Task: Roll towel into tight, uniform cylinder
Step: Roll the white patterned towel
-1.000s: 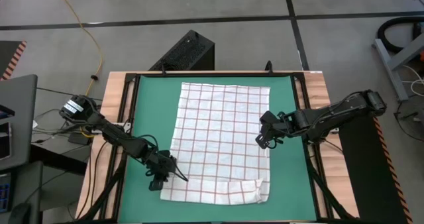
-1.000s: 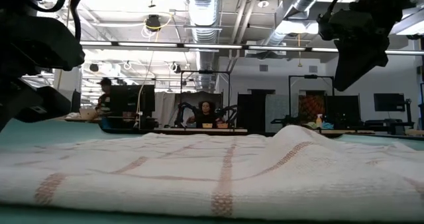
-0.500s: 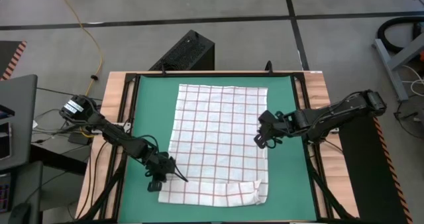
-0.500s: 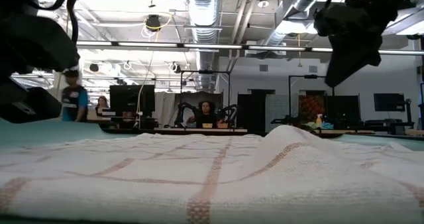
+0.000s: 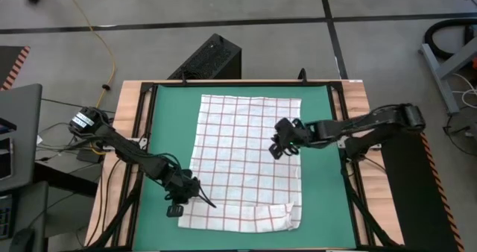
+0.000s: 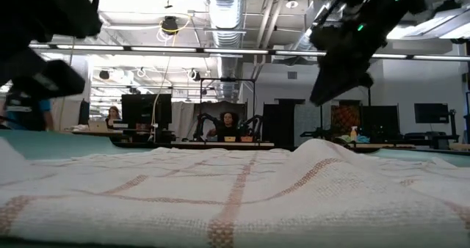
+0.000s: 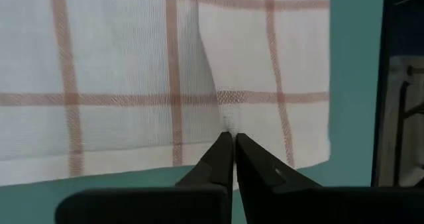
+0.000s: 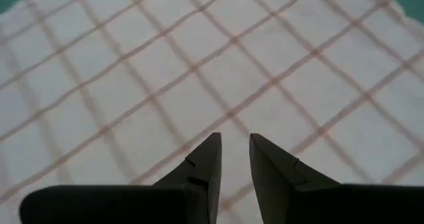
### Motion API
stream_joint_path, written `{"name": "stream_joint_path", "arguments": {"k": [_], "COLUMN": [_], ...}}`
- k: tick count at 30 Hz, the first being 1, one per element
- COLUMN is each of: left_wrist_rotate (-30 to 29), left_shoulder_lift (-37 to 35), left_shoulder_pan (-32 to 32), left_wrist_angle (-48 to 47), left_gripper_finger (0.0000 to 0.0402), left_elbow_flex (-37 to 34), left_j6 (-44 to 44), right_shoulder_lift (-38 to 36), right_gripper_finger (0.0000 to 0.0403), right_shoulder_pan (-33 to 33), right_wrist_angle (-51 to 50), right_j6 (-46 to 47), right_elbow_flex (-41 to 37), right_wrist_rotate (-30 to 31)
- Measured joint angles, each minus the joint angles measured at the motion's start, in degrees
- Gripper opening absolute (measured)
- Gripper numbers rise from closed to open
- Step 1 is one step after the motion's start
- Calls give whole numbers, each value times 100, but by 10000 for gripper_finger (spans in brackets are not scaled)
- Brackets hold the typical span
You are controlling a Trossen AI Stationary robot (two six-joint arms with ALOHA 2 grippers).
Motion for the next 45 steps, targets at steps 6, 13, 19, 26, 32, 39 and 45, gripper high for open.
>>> {"name": "stream_joint_path", "arguments": {"k": [6,13,19,26,32,39,45], "left_wrist_rotate": [-129,-378,-379,-386,-736,-905,-1034], "left_shoulder_lift": [0,-2,-4,6,47,489,1143], "left_shoulder_pan": [0,-117,-446,-875,-1189,-1455,-1514], "left_wrist_angle": [-297,-511,-529,-490,-618,-737,-1119], "left_gripper_finger": [0,0,0,0,0,0,0], "left_elbow_flex": [569,1260,1578,1595,1589,1580,1573], "left_j6": [-31,-151,-373,-633,-674,-388,-111], "right_shoulder_lift": [728,1435,2007,2460,2518,2443,2390], "right_gripper_finger": [102,102,102,102,102,102,102], "right_shoulder_pan": [-863,-1828,-2330,-2533,-2835,-3319,-3609], "right_wrist_angle": [1396,2322,2328,2378,2422,2389,2344], "right_j6": [-865,-1143,-1193,-1128,-671,35,-211], "right_elbow_flex": [0,26,151,173,177,168,368], "right_wrist_rotate": [-412,-1200,-1582,-1707,-1707,-1705,-2238]}}
